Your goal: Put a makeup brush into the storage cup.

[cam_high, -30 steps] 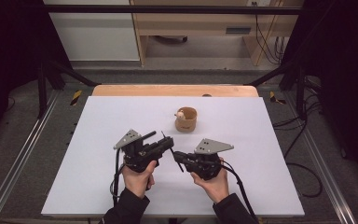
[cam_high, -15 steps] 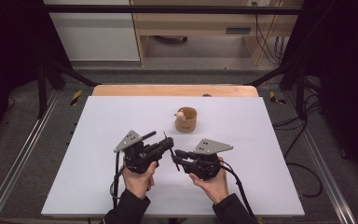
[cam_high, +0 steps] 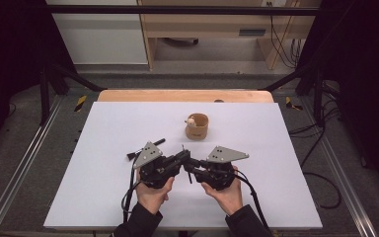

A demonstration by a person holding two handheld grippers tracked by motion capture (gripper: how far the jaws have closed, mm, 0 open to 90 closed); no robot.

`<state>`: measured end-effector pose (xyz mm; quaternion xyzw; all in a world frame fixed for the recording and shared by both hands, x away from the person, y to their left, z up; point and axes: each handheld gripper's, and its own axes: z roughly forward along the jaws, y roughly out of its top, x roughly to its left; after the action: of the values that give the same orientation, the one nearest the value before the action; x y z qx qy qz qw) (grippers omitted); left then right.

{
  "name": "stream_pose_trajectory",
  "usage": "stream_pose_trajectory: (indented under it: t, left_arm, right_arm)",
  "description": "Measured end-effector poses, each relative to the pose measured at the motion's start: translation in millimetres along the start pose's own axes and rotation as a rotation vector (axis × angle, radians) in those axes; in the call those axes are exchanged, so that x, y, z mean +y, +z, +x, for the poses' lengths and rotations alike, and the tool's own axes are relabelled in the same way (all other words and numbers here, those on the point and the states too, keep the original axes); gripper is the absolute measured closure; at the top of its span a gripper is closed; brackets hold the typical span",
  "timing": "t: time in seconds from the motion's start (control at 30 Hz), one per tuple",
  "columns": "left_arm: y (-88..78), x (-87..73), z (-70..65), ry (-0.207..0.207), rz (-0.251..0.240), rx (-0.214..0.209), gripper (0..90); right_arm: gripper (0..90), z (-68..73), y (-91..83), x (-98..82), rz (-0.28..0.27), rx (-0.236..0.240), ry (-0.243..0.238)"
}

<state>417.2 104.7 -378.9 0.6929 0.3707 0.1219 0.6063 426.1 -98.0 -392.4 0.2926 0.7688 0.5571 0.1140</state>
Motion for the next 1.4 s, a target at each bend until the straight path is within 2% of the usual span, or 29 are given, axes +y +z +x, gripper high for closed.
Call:
stream_pose_trajectory:
  t: [0.1,0.27,0.37,0.57,0.8,0.97,1.07,1.17,1.4]
  left_arm:
    - [1.1,-0.2,-1.5,0.008,0.001,0.002,84.9]
    - [1.7,0.5,-0.1,0.0,0.006,-0.006,83.4]
    - [2.1,2.1,1.6,0.001,0.025,-0.005,71.8]
    - [-6.9,7.8,8.1,0.014,0.006,0.007,54.7]
    - [-22.7,15.7,17.1,0.07,0.005,0.019,36.2]
    - [-34.1,18.3,25.1,0.127,0.007,0.052,25.2]
    - [-41.4,19.2,30.4,0.142,0.023,0.069,18.0]
    - [-48.1,19.1,35.6,0.148,0.031,0.082,14.2]
    - [-62.3,13.5,49.6,0.177,0.044,0.117,11.7]
  right_arm:
    - [84.7,-0.2,-0.6,0.2,0.005,0.009,0.002]
    - [85.5,0.4,-0.8,0.6,0.011,0.012,0.003]
    - [85.6,-0.1,-0.4,0.3,0.011,0.006,0.004]
    - [85.6,-3.7,-0.5,-0.7,0.009,-0.017,0.011]
    - [85.6,-10.0,-4.0,-0.8,0.008,-0.05,0.014]
    - [85.6,-13.5,-6.5,-0.9,0.005,-0.068,0.019]
    - [85.5,-15.7,-8.3,-0.9,0.005,-0.08,0.018]
    - [85.5,-18.2,-10.2,-0.9,0.002,-0.091,0.02]
    - [85.5,-22.1,-14.4,-0.2,-0.005,-0.112,0.019]
